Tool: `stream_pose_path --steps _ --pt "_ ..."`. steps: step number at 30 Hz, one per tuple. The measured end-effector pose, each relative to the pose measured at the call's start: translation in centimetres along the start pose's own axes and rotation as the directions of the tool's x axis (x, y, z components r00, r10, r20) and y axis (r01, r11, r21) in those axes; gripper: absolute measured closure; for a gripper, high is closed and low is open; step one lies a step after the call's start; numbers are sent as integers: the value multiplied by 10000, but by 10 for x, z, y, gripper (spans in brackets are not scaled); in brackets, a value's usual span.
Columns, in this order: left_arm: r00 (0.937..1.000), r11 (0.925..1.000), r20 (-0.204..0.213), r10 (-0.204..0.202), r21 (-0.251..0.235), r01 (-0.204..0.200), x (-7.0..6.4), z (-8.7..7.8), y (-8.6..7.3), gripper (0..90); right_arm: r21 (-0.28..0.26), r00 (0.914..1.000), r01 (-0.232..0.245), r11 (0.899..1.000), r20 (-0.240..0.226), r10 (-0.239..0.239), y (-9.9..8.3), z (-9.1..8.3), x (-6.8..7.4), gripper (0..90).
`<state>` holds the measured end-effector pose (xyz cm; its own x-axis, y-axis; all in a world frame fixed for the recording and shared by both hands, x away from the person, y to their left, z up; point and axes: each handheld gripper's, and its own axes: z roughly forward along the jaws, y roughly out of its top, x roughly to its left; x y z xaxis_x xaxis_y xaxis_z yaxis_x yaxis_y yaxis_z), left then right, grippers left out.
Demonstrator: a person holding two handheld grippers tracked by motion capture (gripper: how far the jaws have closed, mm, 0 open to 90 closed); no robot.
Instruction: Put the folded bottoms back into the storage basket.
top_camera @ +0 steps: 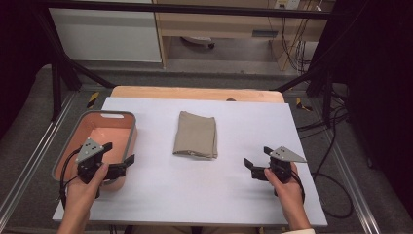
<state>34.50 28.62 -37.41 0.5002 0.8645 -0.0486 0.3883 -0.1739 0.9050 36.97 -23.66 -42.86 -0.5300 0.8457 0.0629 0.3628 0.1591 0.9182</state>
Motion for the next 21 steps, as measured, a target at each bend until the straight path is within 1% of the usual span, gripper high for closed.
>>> stream_pose_path --steps 3,4,6,9,12,13,14,17,20,21 --pt "10000 10000 64 51 -42 -51 -2 1 0 59 -22 10000 25 10000 21 -25 0 0 1 94" --pt "9999 9999 72 155 -39 -155 -4 2 0 58 -6 10000 81 10000 4 -81 0 1 2 93" --pt "9997 9997 43 238 -62 -238 -5 2 1 59 25 10000 60 10000 8 -60 0 1 2 92" --pt "9996 9996 71 263 -85 -262 -7 2 1 59 0 10000 27 10000 2 -27 0 1 2 92" --pt "9992 9992 158 373 -111 -372 -12 3 3 58 136 9998 -186 9997 52 185 0 1 3 79" --pt "9992 9992 158 373 -111 -372 -12 3 3 59 136 9998 -186 9997 52 185 0 1 3 79" --pt "9987 9989 194 468 -86 -466 -16 4 4 58 212 9996 -281 9994 36 281 0 1 2 75" --pt "9975 9979 284 642 -79 -640 -23 5 7 56 170 9994 -332 9993 -8 332 0 1 2 71" --pt "9967 9976 423 692 -84 -689 -29 7 8 57 236 9994 -347 9991 -47 348 0 1 2 68" --pt "9967 9976 423 692 -84 -689 -29 7 8 57 261 9994 -329 9991 -58 330 0 1 2 68"
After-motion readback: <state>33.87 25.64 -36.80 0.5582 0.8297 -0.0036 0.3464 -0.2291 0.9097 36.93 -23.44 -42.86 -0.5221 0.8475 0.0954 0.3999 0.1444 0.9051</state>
